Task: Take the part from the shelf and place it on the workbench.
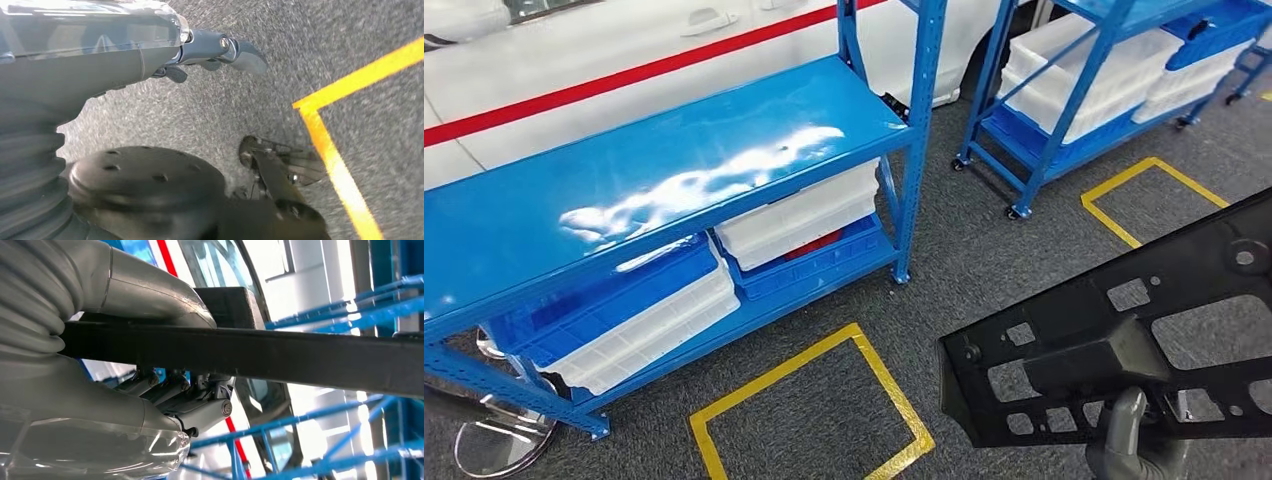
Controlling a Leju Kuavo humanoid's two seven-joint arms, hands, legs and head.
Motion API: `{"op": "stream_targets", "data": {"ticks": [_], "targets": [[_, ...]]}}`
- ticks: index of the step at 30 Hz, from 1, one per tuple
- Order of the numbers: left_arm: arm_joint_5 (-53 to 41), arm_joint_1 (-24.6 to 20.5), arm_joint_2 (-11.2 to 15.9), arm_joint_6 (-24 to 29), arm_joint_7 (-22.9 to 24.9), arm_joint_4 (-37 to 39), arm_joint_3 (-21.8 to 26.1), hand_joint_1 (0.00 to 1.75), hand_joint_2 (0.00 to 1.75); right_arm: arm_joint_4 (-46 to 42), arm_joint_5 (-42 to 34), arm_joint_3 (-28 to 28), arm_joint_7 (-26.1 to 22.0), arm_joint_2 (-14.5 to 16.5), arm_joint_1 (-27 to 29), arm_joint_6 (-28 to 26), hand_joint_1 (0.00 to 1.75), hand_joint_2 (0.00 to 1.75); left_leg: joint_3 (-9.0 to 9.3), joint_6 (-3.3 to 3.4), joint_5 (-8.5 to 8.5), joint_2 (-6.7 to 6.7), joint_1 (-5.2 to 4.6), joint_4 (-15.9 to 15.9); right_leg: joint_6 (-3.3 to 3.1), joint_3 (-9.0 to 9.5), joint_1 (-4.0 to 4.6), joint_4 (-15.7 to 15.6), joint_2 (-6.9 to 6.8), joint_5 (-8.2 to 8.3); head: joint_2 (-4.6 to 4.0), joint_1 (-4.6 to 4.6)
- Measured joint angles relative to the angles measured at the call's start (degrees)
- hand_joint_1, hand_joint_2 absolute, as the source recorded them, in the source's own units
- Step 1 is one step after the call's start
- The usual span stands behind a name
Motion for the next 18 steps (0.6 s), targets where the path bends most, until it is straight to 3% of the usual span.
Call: {"op": "stream_targets", "data": {"ticks": [2,3,4,6,8,9,11,13,14,16,17,18], "targets": [[0.0,0.1,0.0,-0.2,-0.2,0.0,0.0,0.0,1.75,0.0,0.2,0.0,0.0,0.4,0.0,0.0,1.75,1.75,-1.71,0.23,-4.01,-1.55,0.03,6.8,-0.36,-1.42,0.49,0.1,1.58,1.09,0.0,0.0],[0.0,0.1,0.0,-0.3,-0.3,0.0,0.0,0.0,1.75,0.0,0.3,0.0,0.1,0.5,0.1,0.0,1.75,1.75,-1.59,0.47,-4.43,-1.74,-0.05,8.3,-0.44,-2.09,0.76,0.1,2.43,1.64,0.0,0.0],[0.0,0.1,0.0,-0.4,-0.4,0.0,0.0,0.0,1.75,0.0,0.4,-0.1,0.1,0.6,0.1,0.0,1.75,1.75,-0.41,0.83,-3.62,-1.89,-0.17,7.4,-0.44,-2.69,0.96,0.1,3.31,2.16,0.0,0.0],[0.0,0.0,0.1,-0.4,-0.6,0.0,0.0,0.0,1.75,0.0,0.5,-0.1,0.1,0.8,0.2,0.0,1.75,1.75,4.63,1.85,-0.51,-3.37,-0.58,0.0,-0.3,-3.67,1.12,0.1,4.99,3.18,0.0,0.0],[0.0,0.0,0.2,-0.5,-0.9,0.0,0.0,0.0,1.75,0.0,0.7,-0.3,0.1,1.0,0.2,0.0,1.75,1.75,8.97,2.45,1.18,-5.62,-0.9,-7.4,0.16,-4.32,1.12,0.1,6.38,4.23,0.0,0.01],[0.1,-0.1,0.2,-0.5,-1.1,0.0,0.0,0.0,1.75,0.0,0.8,-0.3,0.0,1.1,0.2,0.0,1.75,1.75,9.8,2.52,1.31,-6.34,-1.03,-9.1,0.5,-4.53,1.02,0.0,6.96,4.77,0.0,0.01],[0.1,-0.2,0.2,-0.4,-1.6,0.0,0.0,0.0,1.75,-0.1,1.1,-0.5,0.0,1.3,0.4,0.0,1.75,1.75,9.56,2.65,2.03,-5.63,-1.1,-9.8,1.37,-4.7,0.94,-0.5,8.21,5.87,0.0,0.02],[0.2,-0.3,0.1,-0.2,-2.0,0.0,0.0,0.0,1.75,-0.2,1.4,-0.6,0.0,1.4,0.8,0.1,1.75,1.75,9.21,3.28,3.35,-4.06,-0.95,-10.7,1.88,-5.52,1.2,0.4,7.14,4.82,0.0,0.07],[0.3,-0.2,0.0,0.0,-2.1,0.0,0.0,0.0,1.75,-0.3,1.6,-0.7,-0.1,1.5,0.9,0.2,1.75,1.75,8.84,3.6,4.09,-3.16,-0.86,-11.1,2.04,-6.34,1.33,2.2,5.65,2.82,-0.01,0.11],[0.4,0.0,-0.1,0.0,-2.2,0.0,0.0,0.0,1.75,-0.4,1.9,-0.7,-0.1,1.6,1.0,0.3,1.75,1.75,7.72,3.95,5.09,-1.39,-1.1,-11.1,2.3,-8.54,1.22,8.9,2.38,-2.55,-0.01,0.2],[0.5,0.1,-0.1,-0.3,-2.3,0.0,0.1,0.0,1.75,-0.3,2.2,-0.6,-0.1,1.7,1.1,0.3,1.75,1.75,7.03,3.93,5.42,-0.44,-1.19,-10.9,2.53,-9.33,1.03,12.3,1.65,-4.21,-0.01,0.2],[0.6,0.2,0.0,-0.7,-2.3,0.0,0.1,0.0,1.75,-0.3,2.4,-0.5,-0.1,1.8,1.1,0.3,1.75,1.75,6.29,3.85,5.66,0.49,-1.23,-10.6,2.76,-9.42,0.81,14.5,1.27,-4.66,0.0,0.2]]}}
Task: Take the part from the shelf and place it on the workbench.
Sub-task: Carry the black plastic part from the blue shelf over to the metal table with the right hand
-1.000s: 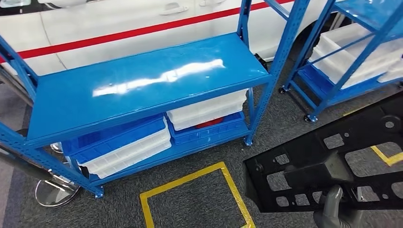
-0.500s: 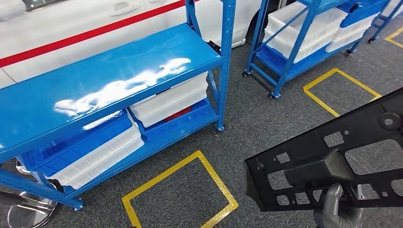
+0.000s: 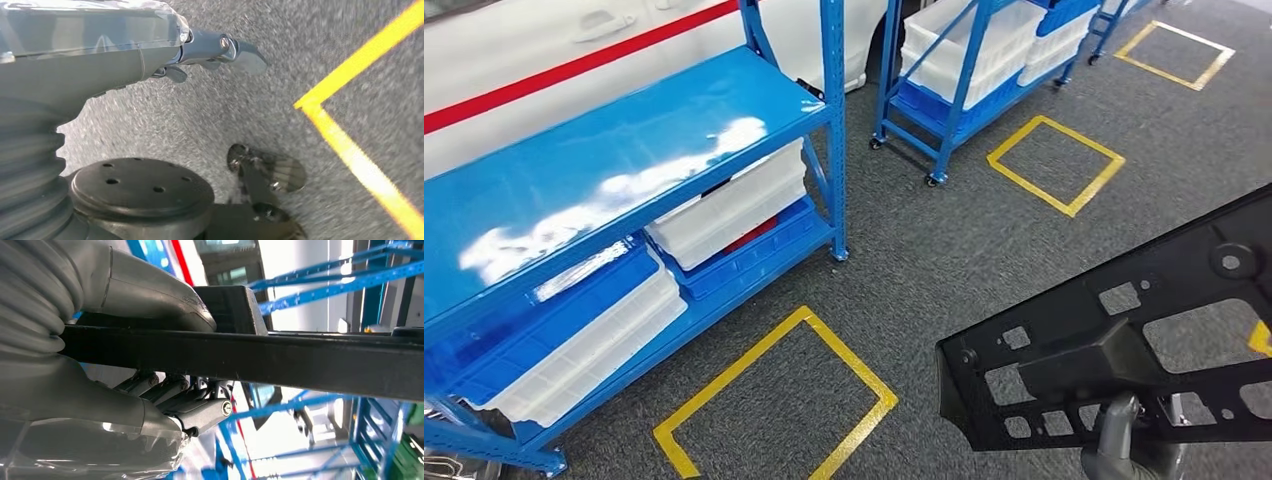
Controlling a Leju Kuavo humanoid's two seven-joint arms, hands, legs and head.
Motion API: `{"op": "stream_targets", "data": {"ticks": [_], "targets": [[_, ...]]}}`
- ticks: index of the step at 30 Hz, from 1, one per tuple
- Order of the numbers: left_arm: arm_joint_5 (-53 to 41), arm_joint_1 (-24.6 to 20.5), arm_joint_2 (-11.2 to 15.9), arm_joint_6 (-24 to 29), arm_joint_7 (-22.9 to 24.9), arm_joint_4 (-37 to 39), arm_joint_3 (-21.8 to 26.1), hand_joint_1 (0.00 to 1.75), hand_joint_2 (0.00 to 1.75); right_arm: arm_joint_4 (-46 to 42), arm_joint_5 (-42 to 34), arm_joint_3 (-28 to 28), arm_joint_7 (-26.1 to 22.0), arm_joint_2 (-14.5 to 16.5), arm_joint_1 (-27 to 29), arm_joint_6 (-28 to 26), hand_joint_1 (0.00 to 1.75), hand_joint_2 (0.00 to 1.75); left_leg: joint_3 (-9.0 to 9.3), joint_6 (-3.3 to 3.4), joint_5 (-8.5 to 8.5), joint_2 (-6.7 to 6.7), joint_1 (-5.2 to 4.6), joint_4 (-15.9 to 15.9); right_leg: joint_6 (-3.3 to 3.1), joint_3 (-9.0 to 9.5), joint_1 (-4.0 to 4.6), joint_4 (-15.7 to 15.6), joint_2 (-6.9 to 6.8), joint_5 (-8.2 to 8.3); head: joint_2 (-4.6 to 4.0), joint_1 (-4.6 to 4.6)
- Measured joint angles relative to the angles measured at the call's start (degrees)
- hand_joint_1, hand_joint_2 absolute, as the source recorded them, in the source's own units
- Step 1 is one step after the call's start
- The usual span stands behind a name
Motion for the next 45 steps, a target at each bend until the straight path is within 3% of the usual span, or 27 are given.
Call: {"op": "stream_targets", "data": {"ticks": [1,3,5,6,8,9,11,13,15,16,18,20,22,23,24,26,28,30,31,33,35,37,39,40,41,43,45], "targets": [[0.2,0.0,0.1,-0.4,0.0,0.0,0.0,0.0,1.75,0.0,0.2,0.1,0.0,0.1,0.0,0.0,1.75,1.75,-0.74,-0.1,0.18,0.9,0.0,0.4,0.24,0.96,-0.25,0.1,-0.3,0.61,0.0,0.0],[0.5,0.0,0.1,-0.8,0.0,0.0,0.1,0.0,1.75,0.1,0.5,0.2,0.0,0.1,0.0,0.0,1.75,1.75,-2.02,-0.34,0.37,2.47,0.0,1.3,0.63,6.18,-0.65,-6.0,-1.95,2.71,0.0,0.0],[0.7,0.0,0.2,-0.6,-0.1,0.0,0.3,0.0,1.75,0.1,0.6,0.5,0.0,0.2,-0.2,0.0,1.75,1.75,-2.75,-0.8,0.4,3.66,-0.09,1.9,0.13,10.97,-0.27,-12.8,-4.46,3.15,0.0,-0.01],[0.8,0.0,0.2,-0.4,-0.1,0.0,0.4,0.0,1.75,0.1,0.7,0.6,0.1,0.3,-0.4,0.0,1.75,1.75,-2.76,-1.12,0.43,4.21,-0.12,2.1,-0.41,11.93,0.04,-14.5,-5.22,2.83,0.0,0.0],[1.2,0.0,0.2,0.2,-0.2,0.0,0.8,0.0,1.75,0.2,1.3,0.8,0.0,0.3,-0.6,-0.2,1.75,1.75,-2.6,-1.83,0.62,5.39,-0.1,2.2,-1.6,11.63,0.4,-15.1,-4.58,3.15,0.0,0.03],[1.4,-0.1,0.1,0.5,-0.2,0.0,0.9,0.0,1.75,0.2,2.0,0.9,0.0,0.3,-0.9,-0.4,1.75,1.75,-2.65,-2.25,0.5,5.11,0.0,2.5,-2.08,11.53,0.29,-15.5,-3.98,3.36,0.0,0.04],[1.7,0.0,0.1,1.2,-0.2,0.0,1.1,0.0,1.75,0.4,4.0,1.1,-0.4,0.3,-1.7,-1.1,1.75,1.75,-3.75,-2.95,-1.75,2.03,0.3,5.1,-2.96,10.98,-0.01,-15.9,-2.61,4.27,0.0,0.04],[1.8,0.3,0.1,1.5,-0.1,0.0,1.3,0.0,1.75,0.5,6.3,1.4,-0.7,0.2,-3.3,-2.1,1.75,1.75,-6.41,-3.27,-6.37,-1.5,0.6,11.9,-3.49,10.09,-0.02,-15.9,-1.02,5.09,0.0,0.04],[1.8,0.5,0.1,1.6,-0.2,0.0,1.3,0.0,1.75,0.6,9.0,1.5,-0.6,0.0,-5.3,-3.6,1.75,1.75,-8.53,-3.35,-9.02,-2.25,0.7,18.1,-3.54,9.18,0.1,-15.9,0.79,5.82,0.0,0.04],[1.8,0.5,0.1,1.7,-0.2,0.0,1.3,0.0,1.75,0.7,10.6,1.5,-0.4,-0.3,-6.5,-4.5,1.75,1.75,-8.38,-3.32,-8.65,-2.29,0.73,18.5,-3.43,8.8,0.12,-15.8,1.72,6.16,0.0,0.04],[1.9,0.5,0.1,1.6,-0.2,0.0,1.3,0.0,1.75,1.0,14.3,1.5,0.8,-1.3,-9.4,-6.8,1.75,1.75,-4.86,-3.17,-5.26,-3.04,0.92,12.7,-3.04,8.17,0.05,-15.7,3.54,6.76,0.0,0.04],[1.8,0.5,0.1,1.2,-0.2,0.0,1.3,0.0,1.75,1.5,18.4,1.5,2.6,-3.0,-13.1,-9.5,1.75,1.75,-0.61,-2.93,-2.64,-5.49,1.21,5.0,-2.41,7.5,0.06,-15.4,5.14,7.3,-0.01,0.04],[1.8,0.6,0.2,0.7,-0.2,0.0,1.4,0.0,1.75,2.2,22.3,1.3,4.5,-4.8,-16.5,-11.7,1.75,1.75,0.62,-2.63,-2.18,-6.86,1.26,2.2,-1.57,6.87,0.08,-15.2,6.34,7.88,-0.01,0.04],[1.8,0.5,0.2,0.4,-0.3,0.0,1.4,0.0,1.75,2.5,24.2,1.1,5.2,-5.8,-17.9,-12.4,1.75,1.75,0.42,-2.39,-1.95,-6.46,1.14,2.2,-1.1,6.66,0.04,-15.2,6.89,8.22,0.0,0.04],[1.8,0.5,0.2,0.1,-0.3,0.0,1.4,0.0,1.75,2.8,25.9,0.8,5.9,-6.8,-19.0,-13.0,1.75,1.75,0.29,-2.0,-1.74,-5.82,1.13,2.1,-0.72,6.44,-0.05,-15.2,6.92,8.35,0.0,0.04],[1.7,0.5,0.3,-0.4,-0.4,0.0,1.4,0.0,1.75,3.5,28.9,0.0,6.9,-8.7,-21.0,-13.9,1.75,1.75,-0.02,-1.02,-1.13,-4.4,1.07,1.7,-0.17,5.22,0.04,-13.1,4.29,6.87,0.0,0.12],[1.7,0.9,0.5,-0.9,-0.5,0.0,1.4,0.0,1.75,4.2,32.1,-0.7,7.9,-10.2,-22.9,-14.8,1.75,1.75,-0.55,-0.34,-0.72,-2.84,0.84,1.6,0.19,2.22,0.1,-6.6,0.84,3.02,0.0,0.21],[1.7,1.2,0.6,-1.6,-0.6,0.0,1.4,0.0,1.75,4.9,36.1,-1.3,9.4,-11.5,-24.1,-15.6,1.75,1.75,-1.03,-0.11,-0.57,-1.18,0.48,1.6,0.45,-0.68,-0.03,0.4,-0.07,0.18,0.0,0.21],[1.7,1.2,0.7,-2.0,-0.7,0.0,1.4,0.0,1.75,5.2,38.0,-1.7,10.1,-12.2,-24.5,-15.9,1.75,1.75,-1.16,-0.08,-0.54,-0.36,0.35,1.6,0.46,-0.79,-0.02,1.4,-0.23,0.19,0.0,0.21],[1.7,1.2,0.8,-2.8,-0.9,0.0,1.4,0.0,1.75,5.7,40.9,-2.7,11.2,-13.5,-25.0,-16.3,1.75,1.75,-1.16,-0.08,-0.57,1.08,0.14,1.6,0.1,2.51,0.17,-3.4,-1.03,2.87,0.0,0.21],[1.7,1.2,0.9,-3.4,-1.2,0.0,1.3,0.0,1.75,5.8,42.8,-3.6,11.7,-14.5,-25.4,-16.6,1.75,1.75,-1.05,-0.26,-0.74,2.31,-0.14,1.7,-0.94,7.14,1.05,-11.6,-4.19,5.33,0.0,0.22],[1.7,1.3,1.0,-4.0,-2.1,0.0,1.3,0.0,1.75,5.8,45.0,-4.3,12.0,-15.4,-25.6,-16.9,1.75,1.75,-1.05,-0.61,-0.94,3.63,-0.43,1.8,-1.95,8.84,1.98,-15.4,-6.22,5.8,0.0,0.21],[1.9,1.2,1.3,-5.0,-4.5,0.0,1.3,0.0,1.75,5.6,46.9,-5.2,12.1,-16.1,-25.1,-17.1,1.75,1.75,-1.02,-1.03,-1.24,4.85,-0.58,1.9,-2.5,8.74,2.0,-15.8,-5.0,6.0,0.0,0.2],[2.3,1.2,1.6,-5.6,-5.8,0.0,1.3,0.0,1.75,5.5,47.6,-5.7,12.1,-16.5,-24.8,-17.1,1.75,1.75,-1.09,-1.31,-1.67,4.23,-0.5,2.3,-2.75,8.81,1.78,-16.1,-4.26,6.18,0.0,0.2],[2.7,1.1,1.9,-6.2,-6.9,0.0,1.4,0.0,1.75,5.4,48.3,-6.0,12.1,-16.8,-24.8,-17.1,1.75,1.75,-1.61,-1.59,-2.64,2.74,-0.38,3.7,-3.05,8.88,1.49,-16.4,-3.47,6.39,0.0,0.19],[3.2,1.0,2.5,-6.9,-7.9,0.0,1.6,0.0,1.75,5.3,50.4,-6.3,12.2,-17.1,-24.6,-17.8,1.75,1.75,-4.31,-2.12,-6.06,-1.09,0.04,10.1,-3.44,8.95,1.08,-16.6,-1.78,6.66,0.0,0.19],[2.4,1.0,2.7,-6.5,-7.7,0.1,1.5,0.0,1.75,4.6,52.5,-6.9,12.2,-17.4,-22.1,-19.8,1.75,1.75,-7.85,-2.48,-8.99,-2.36,0.32,17.6,-3.5,8.93,0.95,-16.5,-0.16,6.68,0.0,0.19]]}}
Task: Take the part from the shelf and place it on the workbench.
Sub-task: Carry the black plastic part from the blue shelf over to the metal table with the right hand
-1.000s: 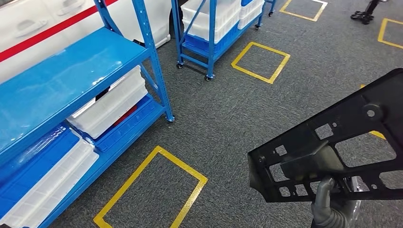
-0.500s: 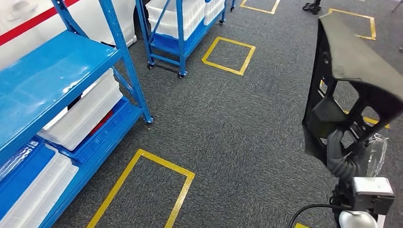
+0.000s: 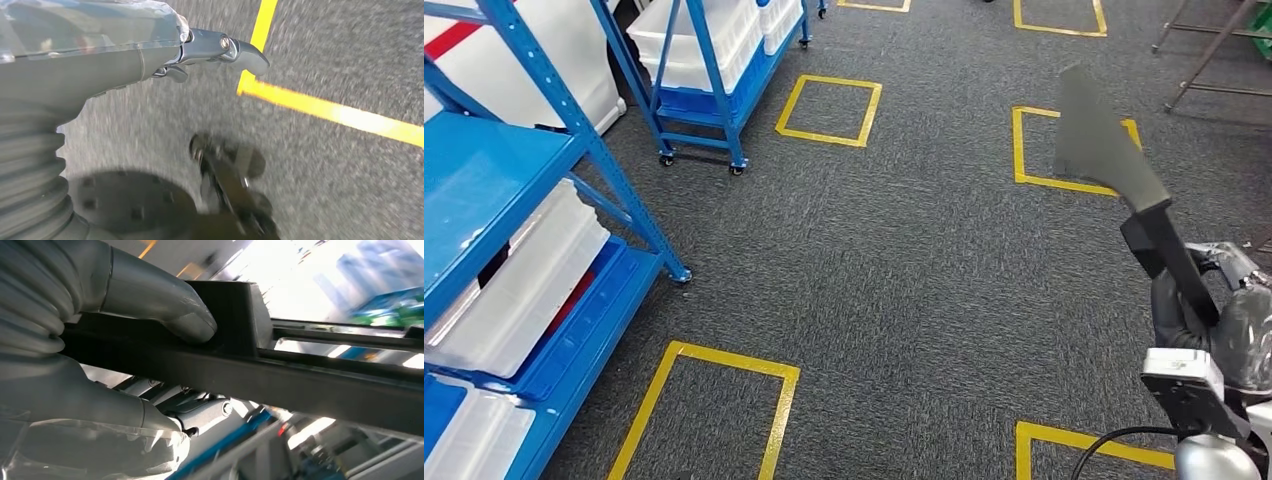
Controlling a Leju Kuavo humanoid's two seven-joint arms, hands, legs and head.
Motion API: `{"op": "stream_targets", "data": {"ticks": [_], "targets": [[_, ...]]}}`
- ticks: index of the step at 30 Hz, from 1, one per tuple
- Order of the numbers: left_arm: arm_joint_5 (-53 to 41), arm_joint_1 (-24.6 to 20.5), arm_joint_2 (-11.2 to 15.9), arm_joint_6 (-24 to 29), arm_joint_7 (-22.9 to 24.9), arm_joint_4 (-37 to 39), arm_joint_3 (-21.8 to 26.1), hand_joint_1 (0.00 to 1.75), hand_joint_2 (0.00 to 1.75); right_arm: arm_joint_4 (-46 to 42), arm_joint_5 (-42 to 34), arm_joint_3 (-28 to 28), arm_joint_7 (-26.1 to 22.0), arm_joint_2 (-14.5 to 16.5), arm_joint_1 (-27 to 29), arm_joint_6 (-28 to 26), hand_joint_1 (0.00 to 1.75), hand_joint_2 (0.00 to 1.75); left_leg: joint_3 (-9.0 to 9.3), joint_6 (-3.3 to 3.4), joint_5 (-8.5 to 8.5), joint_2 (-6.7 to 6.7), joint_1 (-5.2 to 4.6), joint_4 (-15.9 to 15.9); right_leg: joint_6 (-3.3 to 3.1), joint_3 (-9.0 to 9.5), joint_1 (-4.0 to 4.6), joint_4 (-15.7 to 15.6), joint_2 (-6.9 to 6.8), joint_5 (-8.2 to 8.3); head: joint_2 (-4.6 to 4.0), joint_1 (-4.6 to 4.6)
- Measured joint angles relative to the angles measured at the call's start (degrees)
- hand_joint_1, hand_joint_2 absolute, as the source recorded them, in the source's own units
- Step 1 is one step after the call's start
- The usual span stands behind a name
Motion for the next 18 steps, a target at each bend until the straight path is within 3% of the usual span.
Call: {"op": "stream_targets", "data": {"ticks": [1,2,3,5,7,9,10,12,13,15,16,17,18], "targets": [[-0.5,0.1,0.0,0.4,0.2,0.0,-0.1,0.0,1.75,-0.5,0.6,-0.6,-0.2,-0.2,1.8,-1.0,1.75,1.75,-0.85,-0.15,0.02,-0.05,0.13,1.5,0.05,0.01,-0.06,0.1,0.75,-0.03,0.0,0.0],[-0.8,0.2,-0.1,0.8,0.4,0.0,-0.3,0.0,1.75,-1.0,0.8,-1.4,-0.4,-0.4,3.5,-1.7,1.75,1.75,-0.66,-0.29,1.24,-0.1,0.29,0.8,0.15,0.0,-0.16,0.3,1.58,-0.08,0.0,0.01],[-0.9,0.3,-0.2,1.2,0.5,0.0,-0.4,0.0,1.75,-1.4,1.0,-2.2,-0.7,-0.5,4.8,-2.1,1.75,1.75,0.58,-0.42,3.43,-0.42,0.51,-2.2,0.32,-0.03,-0.29,0.5,2.51,-0.17,0.0,0.01],[-0.9,0.4,-0.4,1.7,0.6,0.1,-0.5,0.0,1.75,-1.8,1.2,-3.6,-1.1,-0.9,6.2,-2.4,1.75,1.75,3.95,-0.58,7.17,-3.38,1.12,-10.1,0.92,-0.42,-0.54,1.3,4.49,-0.39,0.0,0.01],[-1.0,0.2,-0.6,2.1,0.6,0.1,-0.6,0.0,1.75,-1.9,1.2,-4.4,-1.3,-1.3,6.9,-2.7,1.75,1.75,5.41,-0.34,7.97,-5.96,1.36,-13.7,1.84,-1.22,-0.78,1.9,6.25,-0.26,0.0,0.01],[-1.0,-0.2,-0.9,2.4,0.6,0.1,-0.7,0.0,1.75,-2.0,0.9,-5.2,-1.6,-1.9,7.9,-3.0,1.75,1.75,5.5,0.44,8.02,-5.22,1.1,-14.0,2.87,-1.85,-1.16,1.8,7.83,0.23,0.0,0.01],[-1.0,-0.3,-1.1,2.6,0.6,0.1,-0.8,0.0,1.75,-2.0,0.7,-5.5,-1.8,-2.2,8.6,-3.3,1.75,1.75,5.6,0.93,8.27,-4.4,1.02,-14.3,3.22,-2.08,-1.27,2.0,7.52,0.2,0.0,0.02],[-1.1,-0.2,-1.4,2.6,0.5,0.1,-0.8,0.0,1.75,-2.0,0.6,-6.1,-2.1,-2.8,9.3,-3.9,1.75,1.75,5.7,1.79,8.82,-2.65,1.01,-15.0,3.71,-3.52,-1.14,4.8,4.4,-1.67,0.0,0.03],[-1.3,-0.1,-1.5,2.6,0.4,0.1,-0.8,0.0,1.75,-2.0,0.8,-6.3,-2.3,-2.9,9.6,-4.5,1.75,1.75,5.65,2.01,8.95,-1.77,0.89,-15.2,3.86,-4.94,-1.07,8.0,2.23,-3.54,0.0,0.03],[-1.7,0.1,-1.6,2.8,0.2,0.1,-0.9,0.0,1.75,-2.0,1.8,-6.4,-2.5,-3.0,10.1,-6.0,1.75,1.75,5.42,2.13,8.99,-0.04,0.66,-15.2,4.19,-8.22,-1.11,15.3,0.28,-7.01,0.0,0.03],[-1.8,0.1,-1.6,2.8,0.0,0.1,-1.0,0.0,1.75,-2.0,2.4,-6.4,-2.6,-3.0,10.6,-6.7,1.75,1.75,5.35,2.13,8.98,0.82,0.59,-15.2,4.27,-8.98,-1.16,17.3,0.05,-7.55,0.0,0.03],[-1.6,0.1,-1.6,2.9,-0.2,0.1,-1.1,0.0,1.75,-1.9,2.8,-6.4,-2.6,-3.1,10.9,-7.2,1.75,1.75,5.32,2.1,8.95,1.67,0.54,-15.2,4.3,-8.62,-1.19,17.2,-0.14,-7.02,0.0,0.03],[-1.2,0.1,-1.6,2.9,-0.5,0.1,-1.2,0.0,1.75,-1.9,3.1,-6.4,-2.6,-3.2,11.1,-7.6,1.75,1.75,5.34,2.04,8.91,2.49,0.51,-15.2,4.26,-7.02,-1.19,14.6,-0.48,-5.57,0.0,0.03]]}}
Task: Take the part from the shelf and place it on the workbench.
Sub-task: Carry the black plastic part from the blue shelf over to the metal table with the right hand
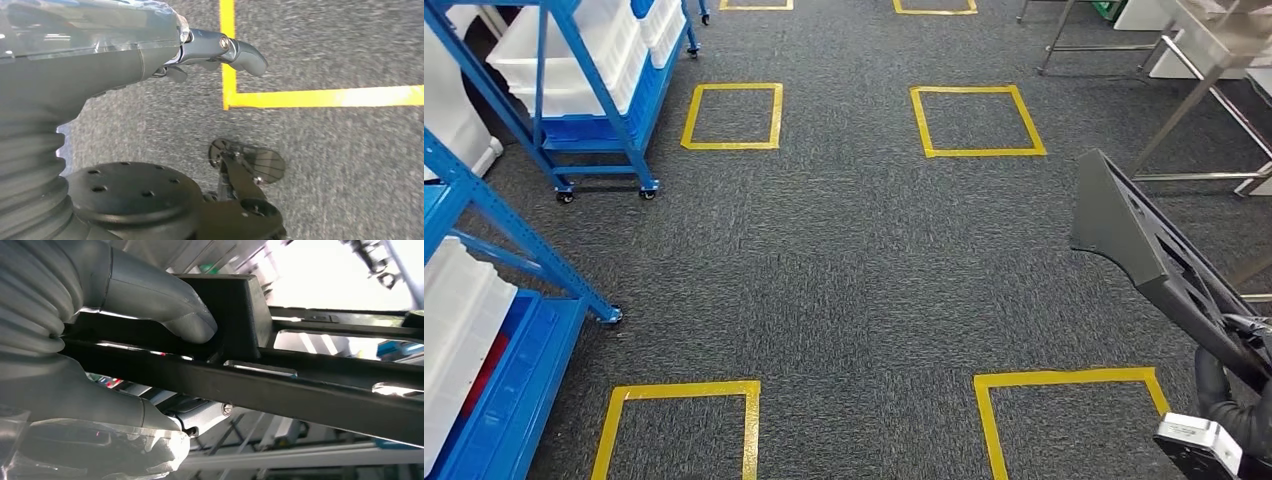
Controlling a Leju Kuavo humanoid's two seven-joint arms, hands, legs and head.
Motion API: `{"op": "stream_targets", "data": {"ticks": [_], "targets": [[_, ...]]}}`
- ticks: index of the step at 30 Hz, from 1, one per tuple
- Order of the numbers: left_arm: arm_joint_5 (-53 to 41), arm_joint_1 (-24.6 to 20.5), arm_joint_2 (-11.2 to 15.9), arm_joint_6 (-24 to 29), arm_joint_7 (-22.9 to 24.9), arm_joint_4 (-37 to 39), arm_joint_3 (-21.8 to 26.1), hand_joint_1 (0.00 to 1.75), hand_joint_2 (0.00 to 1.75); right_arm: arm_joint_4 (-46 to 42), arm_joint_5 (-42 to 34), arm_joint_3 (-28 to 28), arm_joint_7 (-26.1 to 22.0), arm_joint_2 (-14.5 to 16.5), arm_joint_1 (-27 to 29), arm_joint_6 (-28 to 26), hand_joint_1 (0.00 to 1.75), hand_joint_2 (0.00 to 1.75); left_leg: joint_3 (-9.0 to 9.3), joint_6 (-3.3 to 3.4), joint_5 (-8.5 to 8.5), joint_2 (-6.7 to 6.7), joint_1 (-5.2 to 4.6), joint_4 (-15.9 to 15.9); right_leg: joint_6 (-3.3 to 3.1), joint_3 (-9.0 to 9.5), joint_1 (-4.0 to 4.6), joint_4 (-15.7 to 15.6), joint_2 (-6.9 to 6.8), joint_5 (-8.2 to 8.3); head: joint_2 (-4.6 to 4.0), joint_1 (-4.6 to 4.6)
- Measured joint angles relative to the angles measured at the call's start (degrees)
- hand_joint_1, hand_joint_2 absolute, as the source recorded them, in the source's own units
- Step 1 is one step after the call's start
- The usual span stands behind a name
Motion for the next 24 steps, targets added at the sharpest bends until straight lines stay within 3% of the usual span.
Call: {"op": "stream_targets", "data": {"ticks": [1,3,5,7,9,11,13,14,16,18,20,22,23,24], "targets": [[0.4,-0.1,0.1,-0.2,-0.3,0.0,0.0,0.0,1.75,0.0,0.2,0.0,0.0,-0.2,0.0,-0.4,1.75,1.75,0.08,-0.11,-0.07,0.76,-0.04,0.0,-0.13,2.5,0.06,-4.2,-0.84,1.8,0.0,0.0],[1.3,-0.2,0.5,-0.7,-0.6,0.0,0.1,0.0,1.75,0.1,0.6,0.2,0.2,-0.7,-0.2,-1.0,1.75,1.75,0.28,-0.5,-0.28,1.97,-0.27,0.0,-0.79,6.62,0.56,-11.4,-3.04,3.85,0.0,0.0],[1.6,-0.4,1.1,-1.3,-0.7,0.0,0.3,0.0,1.75,0.1,0.9,0.4,0.5,-1.1,-0.3,-1.5,1.75,1.75,0.53,-1.09,-0.43,3.0,-0.43,0.0,-1.56,7.49,1.08,-13.4,-3.55,3.93,-0.01,-0.01],[1.7,-0.6,1.6,-1.7,-0.9,0.0,0.4,0.0,1.75,0.2,1.0,0.6,0.6,-1.6,-0.3,-1.8,1.75,1.75,0.77,-1.76,-0.66,3.53,-0.37,0.1,-2.24,7.45,0.97,-13.7,-2.25,4.23,-0.01,-0.01],[1.8,-0.6,2.2,-2.3,-1.1,0.0,0.5,0.0,1.75,0.3,1.0,0.7,0.7,-2.1,-0.5,-2.1,1.75,1.75,-0.21,-2.26,-2.41,1.37,-0.23,2.9,-3.01,7.67,0.58,-14.2,-1.11,4.57,0.0,-0.01],[2.0,-0.5,2.9,-3.1,-1.4,0.0,0.6,0.0,1.75,0.6,1.0,0.9,0.8,-2.5,-0.8,-2.4,1.75,1.75,-3.42,-2.49,-6.19,-1.57,-0.06,9.9,-3.54,7.71,0.49,-14.3,0.11,4.68,0.0,-0.02],[2.4,-0.3,3.5,-3.5,-1.6,0.0,0.7,0.0,1.75,1.0,1.0,1.1,0.8,-2.8,-1.0,-2.5,1.75,1.75,-6.47,-2.58,-8.43,-2.39,-0.02,16.2,-3.71,7.66,0.69,-14.2,1.62,4.68,0.0,-0.02],[2.5,-0.2,3.8,-3.6,-1.7,0.0,0.7,0.0,1.75,1.2,0.9,1.2,0.8,-2.9,-1.0,-2.6,1.75,1.75,-6.8,-2.55,-7.84,-2.45,-0.02,16.6,-3.72,7.66,0.76,-14.0,2.45,4.67,0.0,-0.02],[2.6,-0.1,4.2,-3.7,-1.8,0.0,0.8,0.0,1.75,1.6,0.9,1.4,0.8,-3.2,-1.1,-2.6,1.75,1.75,-4.51,-2.23,-3.76,-3.26,-0.03,11.0,-3.66,7.69,0.8,-13.8,4.15,4.62,0.0,-0.02],[2.7,-0.1,4.7,-3.7,-1.9,0.1,0.9,0.0,1.75,1.8,0.9,1.5,0.8,-3.3,-1.2,-2.7,1.75,1.75,-1.35,-1.79,-0.55,-5.98,0.07,3.4,-3.39,7.44,0.78,-13.4,5.68,4.56,-0.01,-0.02],[3.0,-0.2,5.1,-4.0,-2.1,0.2,1.0,0.0,1.75,2.2,1.4,1.9,0.7,-3.5,-1.8,-3.1,1.75,1.75,-0.21,-1.55,-0.05,-7.29,0.01,0.5,-2.79,6.89,0.46,-13.1,7.02,4.69,-0.01,-0.02],[3.5,-0.4,5.3,-4.5,-2.0,0.2,1.1,0.0,1.75,2.7,3.1,2.6,0.7,-3.7,-2.6,-3.9,1.75,1.75,0.04,-1.12,0.33,-5.87,0.0,-0.1,-2.03,6.49,0.19,-13.2,8.19,4.99,0.0,-0.02],[3.7,-0.5,5.4,-4.7,-2.0,0.2,1.2,0.0,1.75,3.1,4.6,3.1,0.9,-3.8,-3.3,-4.4,1.75,1.75,0.24,-0.79,0.61,-5.1,0.08,-0.6,-1.71,6.24,0.28,-13.0,7.51,4.82,0.0,-0.01],[4.0,-0.6,5.6,-4.9,-1.9,0.2,1.4,0.0,1.75,3.6,6.4,3.6,1.4,-4.0,-4.4,-4.8,1.75,1.75,0.43,-0.48,0.91,-4.25,0.18,-1.1,-1.4,5.54,0.41,-11.8,5.98,4.04,0.0,0.01]]}}
